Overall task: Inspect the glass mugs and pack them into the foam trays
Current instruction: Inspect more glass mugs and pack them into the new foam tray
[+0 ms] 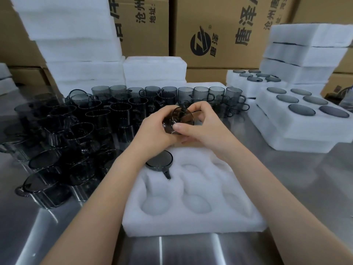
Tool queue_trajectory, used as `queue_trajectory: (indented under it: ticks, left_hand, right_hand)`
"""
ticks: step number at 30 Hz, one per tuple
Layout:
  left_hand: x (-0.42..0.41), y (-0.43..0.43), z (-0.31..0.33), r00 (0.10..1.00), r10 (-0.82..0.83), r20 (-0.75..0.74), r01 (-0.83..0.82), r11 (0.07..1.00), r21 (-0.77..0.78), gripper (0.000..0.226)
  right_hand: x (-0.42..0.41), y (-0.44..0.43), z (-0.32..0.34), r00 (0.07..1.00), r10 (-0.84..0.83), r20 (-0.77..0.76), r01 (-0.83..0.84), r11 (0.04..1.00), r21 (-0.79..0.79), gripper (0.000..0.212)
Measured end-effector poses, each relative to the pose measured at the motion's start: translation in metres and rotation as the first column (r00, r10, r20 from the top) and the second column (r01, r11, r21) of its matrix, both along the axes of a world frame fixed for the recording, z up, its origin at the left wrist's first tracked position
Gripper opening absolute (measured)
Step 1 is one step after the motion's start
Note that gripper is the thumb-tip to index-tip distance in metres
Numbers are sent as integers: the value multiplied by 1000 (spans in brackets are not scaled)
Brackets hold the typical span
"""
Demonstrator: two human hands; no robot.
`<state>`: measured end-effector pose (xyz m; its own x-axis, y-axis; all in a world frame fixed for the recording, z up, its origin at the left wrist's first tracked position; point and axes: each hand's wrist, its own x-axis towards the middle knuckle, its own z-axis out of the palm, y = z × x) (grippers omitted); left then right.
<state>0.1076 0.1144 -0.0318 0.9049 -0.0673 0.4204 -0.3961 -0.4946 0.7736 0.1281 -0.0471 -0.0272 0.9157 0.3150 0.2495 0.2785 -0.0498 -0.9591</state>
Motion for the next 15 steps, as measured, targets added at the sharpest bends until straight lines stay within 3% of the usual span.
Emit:
queue_trajectory:
  ticks: [4, 8, 12, 15]
  left_hand:
    - [-5, -5, 2, 999, -7, 42, 4, 998, 67, 63]
    - [-8, -7, 2, 997, -23, 71, 19, 998, 61, 63]
    - [-7, -4, 1, 997, -27, 71, 25, 999, 25, 71]
    - [-6, 0, 0, 997, -18, 75, 25, 996, -91, 68]
  right_hand:
    - [-2, 2, -1, 990, -106, 91, 112, 991, -72, 47]
    - [-4, 2, 3, 982, -189, 9, 188, 981, 53, 39]
    - [-5, -1, 6, 988, -98, -120, 114, 985, 129, 26]
    - [-6, -6, 7, 983, 91, -162, -44, 962, 271, 10]
